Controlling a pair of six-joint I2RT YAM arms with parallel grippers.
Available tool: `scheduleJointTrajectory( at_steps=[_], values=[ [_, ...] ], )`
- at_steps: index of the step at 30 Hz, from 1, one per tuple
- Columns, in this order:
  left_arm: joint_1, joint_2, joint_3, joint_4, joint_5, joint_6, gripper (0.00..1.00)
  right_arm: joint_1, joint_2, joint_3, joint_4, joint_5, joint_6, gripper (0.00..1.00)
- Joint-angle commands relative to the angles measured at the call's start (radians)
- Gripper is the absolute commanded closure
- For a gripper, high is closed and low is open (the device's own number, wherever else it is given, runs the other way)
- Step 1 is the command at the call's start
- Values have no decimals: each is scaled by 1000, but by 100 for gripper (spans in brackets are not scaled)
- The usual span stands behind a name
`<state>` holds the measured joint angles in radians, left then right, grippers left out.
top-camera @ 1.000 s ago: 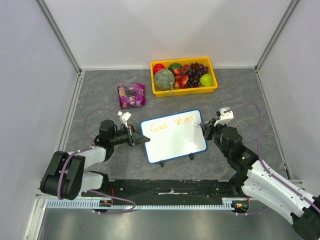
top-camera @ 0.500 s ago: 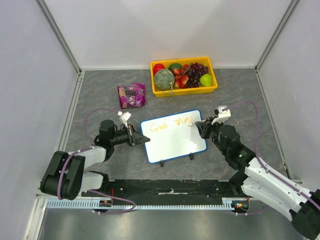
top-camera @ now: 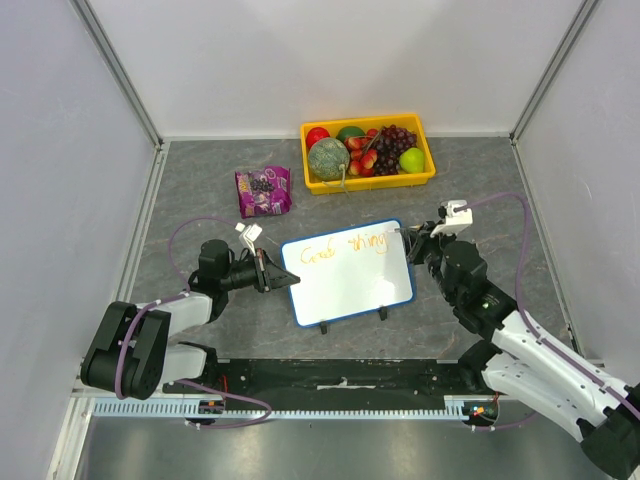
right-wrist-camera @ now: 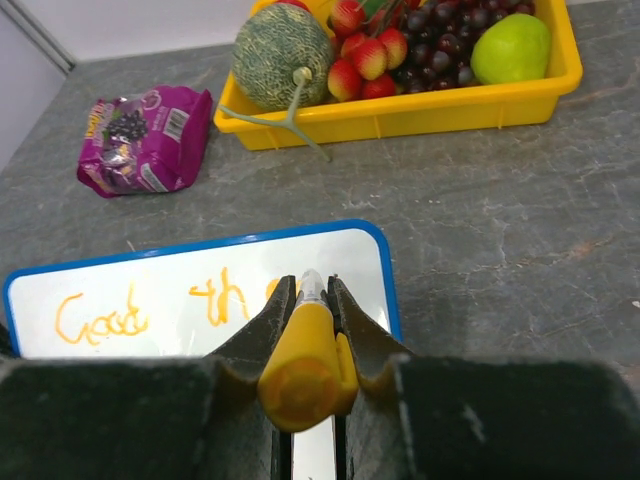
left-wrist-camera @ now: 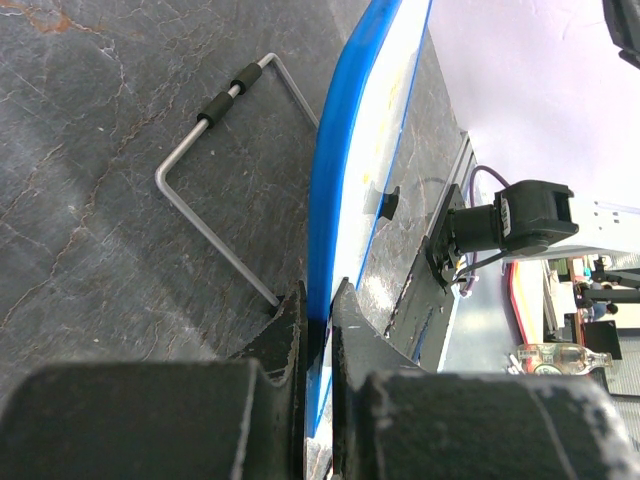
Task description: Write a sentence on the whiteboard
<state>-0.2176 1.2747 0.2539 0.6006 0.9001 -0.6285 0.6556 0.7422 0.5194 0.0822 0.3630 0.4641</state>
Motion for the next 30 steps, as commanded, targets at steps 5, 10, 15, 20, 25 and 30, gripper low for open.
scheduleJointTrajectory(
  at_steps=[5, 10, 15, 20, 25, 30],
  values=[
    [11, 28, -1, -81, -167, 50, 98, -22, 40, 22, 11, 60, -28, 100],
    [9, 28, 1, -81, -165, 50, 98, -30, 49, 4, 25, 68, -24, 100],
    [11, 29, 1, -81, -165, 50, 98, -34, 77, -1, 37, 51, -31, 100],
    [9, 31, 1, -81, -167, 50, 98, -36, 88, -4, 51, 42, -30, 100],
    [9, 31, 1, -82, -167, 50, 98, -36, 95, -5, 59, 27, -31, 100],
    [9, 32, 1, -81, -167, 50, 98, -39, 102, -5, 60, -10, -30, 100]
  ],
)
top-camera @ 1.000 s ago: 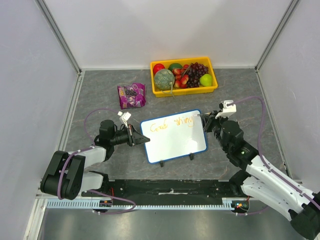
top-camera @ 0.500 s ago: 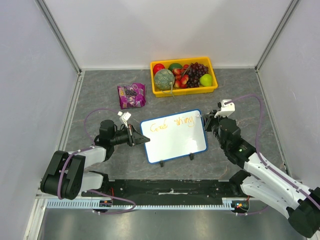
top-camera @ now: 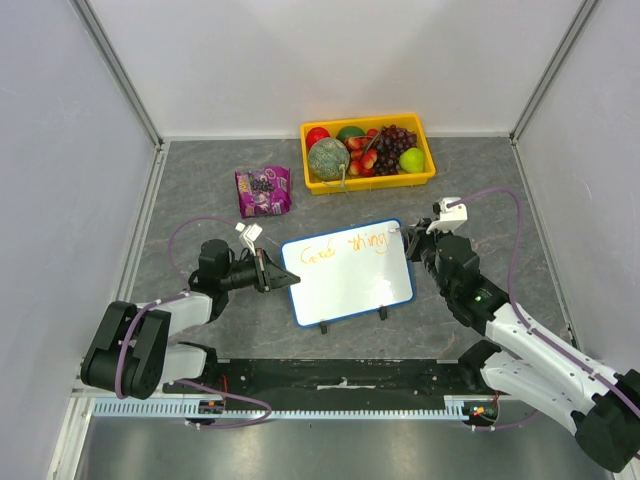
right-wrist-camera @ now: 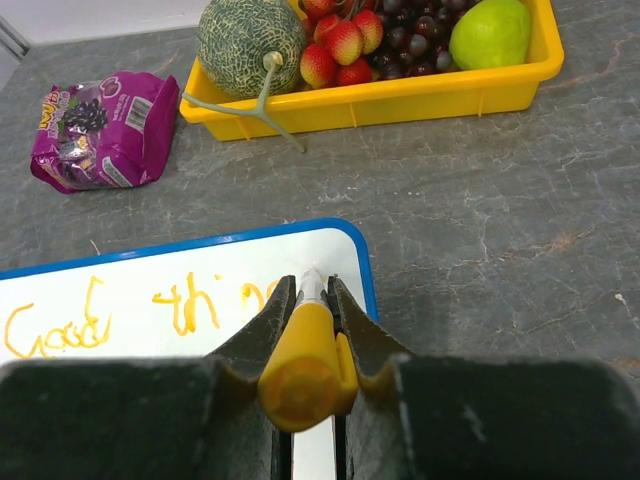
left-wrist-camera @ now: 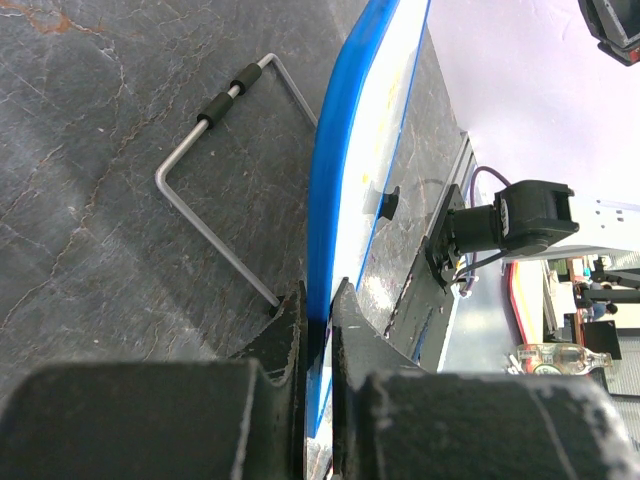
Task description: Write a sentence on the whiteboard
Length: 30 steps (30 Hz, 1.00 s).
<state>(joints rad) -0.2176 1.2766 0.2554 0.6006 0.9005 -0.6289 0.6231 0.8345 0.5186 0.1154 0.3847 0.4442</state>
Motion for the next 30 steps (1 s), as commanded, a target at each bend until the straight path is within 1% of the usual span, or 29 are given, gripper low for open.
scheduleJointTrajectory(
  at_steps=[1, 30],
  values=[
    [12, 29, -1, -81, -167, 51, 98, -6, 11, -6, 29, -39, -12, 100],
    [11, 29, -2, -81, -167, 51, 98, -6, -101, -68, -83, -15, -5, 100]
  ],
)
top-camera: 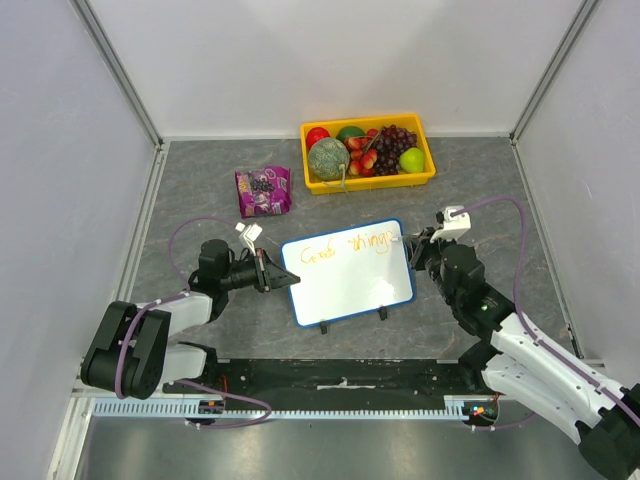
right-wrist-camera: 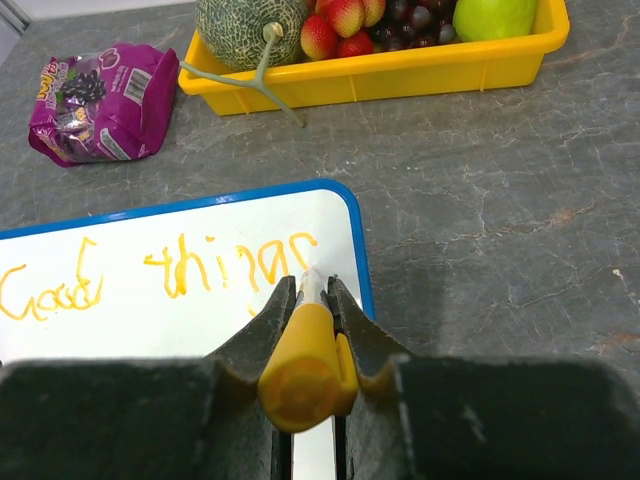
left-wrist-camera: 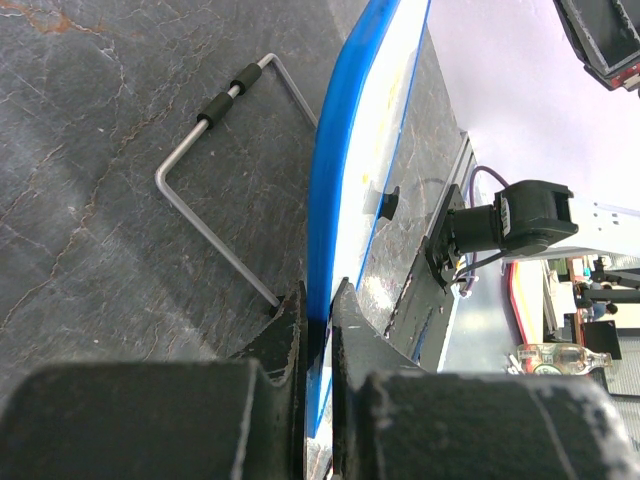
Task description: Write a sentence on the whiteboard
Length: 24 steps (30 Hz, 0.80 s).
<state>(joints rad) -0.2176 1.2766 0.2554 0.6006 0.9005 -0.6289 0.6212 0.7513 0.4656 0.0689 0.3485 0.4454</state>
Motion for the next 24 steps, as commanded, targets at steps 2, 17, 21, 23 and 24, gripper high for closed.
scheduleJointTrajectory(
  at_steps=[2, 17, 21, 23, 24],
  values=[
    [11, 27, -1, -81, -167, 51, 98, -3, -26, -16, -43, 17, -5, 100],
    [9, 32, -1, -79, -166, 51, 98, -3, 0, -4, 6, -48, 30, 100],
    [9, 30, -1, -79, -167, 51, 98, -3, -12, 11, 14, -31, 36, 100],
    [11, 29, -1, -79, -167, 51, 98, -3, -56, 18, 12, -25, 39, 100],
    [9, 27, -2, -81, -167, 49, 98, -3, -81, 19, 9, -23, 45, 100]
  ],
)
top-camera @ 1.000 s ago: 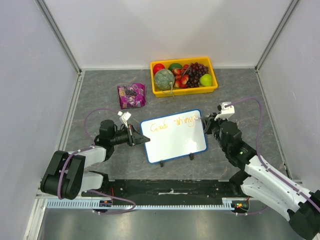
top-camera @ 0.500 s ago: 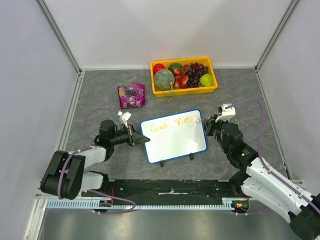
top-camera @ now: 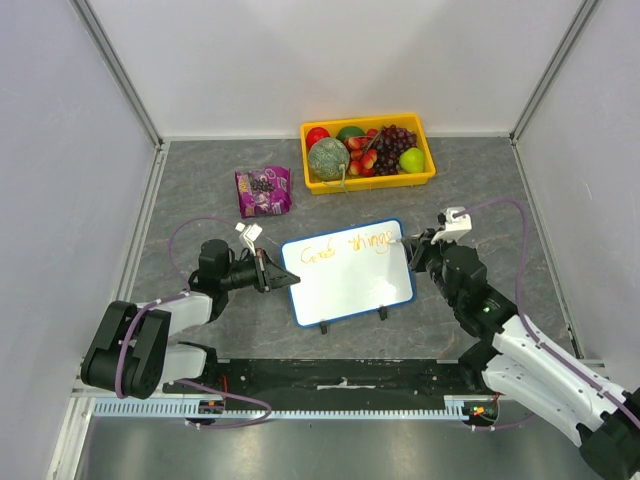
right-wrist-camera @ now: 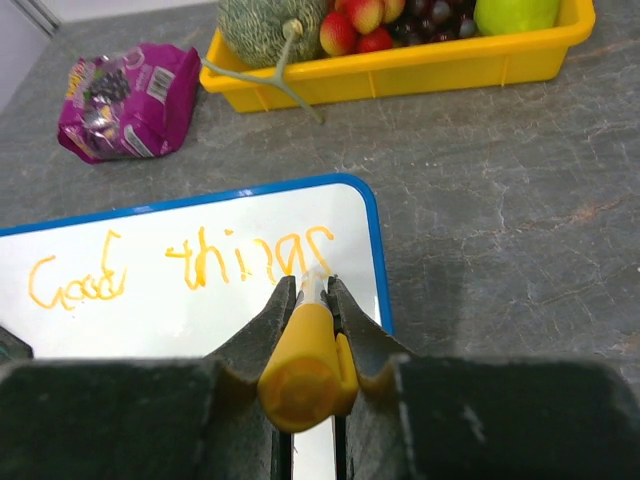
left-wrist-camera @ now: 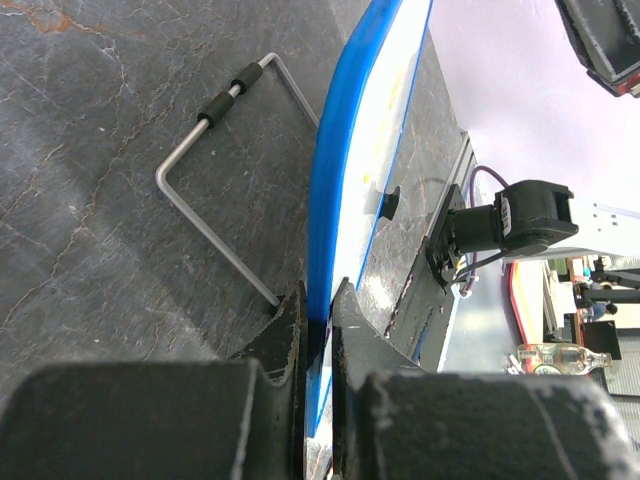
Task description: Write a sentence on the whiteboard
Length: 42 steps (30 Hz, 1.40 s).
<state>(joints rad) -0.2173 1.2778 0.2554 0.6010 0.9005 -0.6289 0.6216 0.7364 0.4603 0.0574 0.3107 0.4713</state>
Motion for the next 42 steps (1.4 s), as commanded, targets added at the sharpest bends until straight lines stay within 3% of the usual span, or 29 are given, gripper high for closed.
scheduleJointTrajectory(
  at_steps=[1, 7, 42],
  values=[
    [10, 26, -4, -79, -167, 49, 98, -3, -98, 28, 21, 14, 23, 100],
    [10, 26, -4, -79, -166, 49, 98, -3, -195, 67, 9, -22, 29, 100],
    [10, 45, 13, -79, -147, 54, 98, -5, -187, 54, -53, -124, 18, 100]
  ],
)
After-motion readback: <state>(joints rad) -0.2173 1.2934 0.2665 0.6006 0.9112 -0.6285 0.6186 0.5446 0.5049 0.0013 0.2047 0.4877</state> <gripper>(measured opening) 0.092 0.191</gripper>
